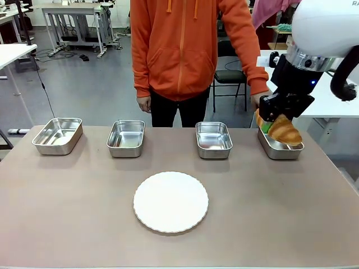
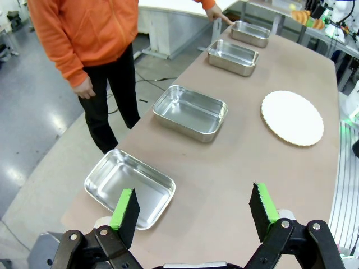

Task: Place the bread in the container.
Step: Place the Butter Roll into the Airtight Container indicated by the human.

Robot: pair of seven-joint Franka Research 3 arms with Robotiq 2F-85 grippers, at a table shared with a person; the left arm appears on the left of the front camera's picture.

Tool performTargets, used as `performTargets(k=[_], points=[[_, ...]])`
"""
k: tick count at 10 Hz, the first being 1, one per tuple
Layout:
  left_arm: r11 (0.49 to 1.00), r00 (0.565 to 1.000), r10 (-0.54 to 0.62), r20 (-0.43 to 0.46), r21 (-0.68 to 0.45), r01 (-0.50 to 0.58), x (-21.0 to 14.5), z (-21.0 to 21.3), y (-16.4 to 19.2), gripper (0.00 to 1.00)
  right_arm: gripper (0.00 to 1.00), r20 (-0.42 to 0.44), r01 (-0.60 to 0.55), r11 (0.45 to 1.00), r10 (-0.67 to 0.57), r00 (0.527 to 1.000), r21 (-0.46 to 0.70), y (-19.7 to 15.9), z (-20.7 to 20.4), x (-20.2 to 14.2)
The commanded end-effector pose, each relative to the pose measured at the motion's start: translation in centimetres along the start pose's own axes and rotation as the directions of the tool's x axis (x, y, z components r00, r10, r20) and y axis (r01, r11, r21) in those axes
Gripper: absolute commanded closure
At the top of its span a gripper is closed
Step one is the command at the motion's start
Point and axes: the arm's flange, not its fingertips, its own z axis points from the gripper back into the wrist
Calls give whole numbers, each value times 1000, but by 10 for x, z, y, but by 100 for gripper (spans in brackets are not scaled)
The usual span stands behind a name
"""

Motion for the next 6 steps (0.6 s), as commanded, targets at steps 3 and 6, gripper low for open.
performTargets(k=[3,6], points=[[1000,1000,-13,14,-8,13,0,1,-1,0,59,34,162,987,-161,986,-15,-82,-17,55],[1000,1000,-13,14,-8,13,0,1,-1,0,59,100,227,974,-227,969,18,-152,-60,87]])
